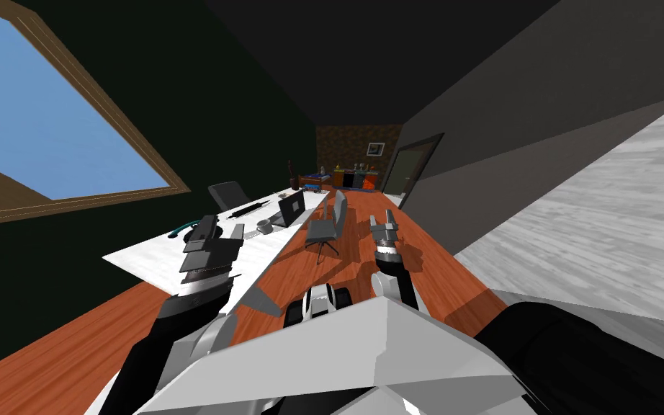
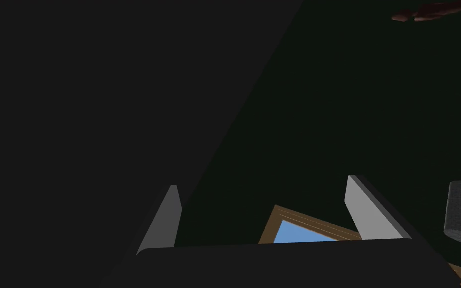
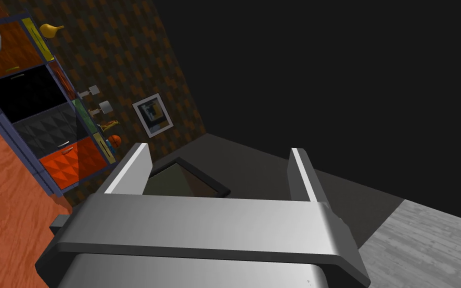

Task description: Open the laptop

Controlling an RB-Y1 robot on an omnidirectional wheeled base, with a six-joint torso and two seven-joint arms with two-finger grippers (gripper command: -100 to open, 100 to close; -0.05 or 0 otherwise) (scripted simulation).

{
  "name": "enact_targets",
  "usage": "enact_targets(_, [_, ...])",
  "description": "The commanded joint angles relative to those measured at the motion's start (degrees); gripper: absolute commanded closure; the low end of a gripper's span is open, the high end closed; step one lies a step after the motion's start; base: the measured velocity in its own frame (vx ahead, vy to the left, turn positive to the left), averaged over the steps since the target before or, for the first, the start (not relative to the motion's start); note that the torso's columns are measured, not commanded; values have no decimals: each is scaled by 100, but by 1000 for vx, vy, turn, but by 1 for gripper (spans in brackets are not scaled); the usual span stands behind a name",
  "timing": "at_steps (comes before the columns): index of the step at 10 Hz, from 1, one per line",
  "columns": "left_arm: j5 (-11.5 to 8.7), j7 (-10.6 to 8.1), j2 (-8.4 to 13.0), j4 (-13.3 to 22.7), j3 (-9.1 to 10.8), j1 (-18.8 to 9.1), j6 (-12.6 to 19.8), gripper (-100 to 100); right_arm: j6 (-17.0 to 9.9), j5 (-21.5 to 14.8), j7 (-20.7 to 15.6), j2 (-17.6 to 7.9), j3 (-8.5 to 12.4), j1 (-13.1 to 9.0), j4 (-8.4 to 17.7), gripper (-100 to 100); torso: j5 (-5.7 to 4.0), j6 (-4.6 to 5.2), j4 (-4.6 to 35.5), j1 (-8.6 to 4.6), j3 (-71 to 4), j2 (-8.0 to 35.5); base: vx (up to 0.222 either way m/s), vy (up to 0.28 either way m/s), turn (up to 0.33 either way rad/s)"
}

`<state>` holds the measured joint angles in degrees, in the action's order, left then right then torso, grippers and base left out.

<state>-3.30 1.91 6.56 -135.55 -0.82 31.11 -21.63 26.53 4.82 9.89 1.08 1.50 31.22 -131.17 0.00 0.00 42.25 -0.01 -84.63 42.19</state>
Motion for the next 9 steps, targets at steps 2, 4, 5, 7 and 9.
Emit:
enact_targets(2, [111,57,214,84,149,-72,395,-100,0,0,0,0,0,0,0,0,0,0,4,0,8,13,59,-2,-80])
enact_targets(4, [212,106,369,149,266,-115,719,-100,0,0,0,0,0,0,0,0,1,0,4,2,7,12,75,1,-106])
enact_targets(5, [244,122,418,172,304,-130,824,-100,0,0,0,0,0,0,0,0,0,1,2,2,2,2,91,4,-119])
enact_targets(7, [307,153,504,217,377,-157,1026,-100,0,0,0,0,0,0,0,0,0,0,4,-2,6,11,65,-2,-77])
enact_targets(9, [392,194,623,282,476,-196,1301,-100,0,0,0,0,0,0,0,0,1,0,4,4,7,11,75,8,-110])
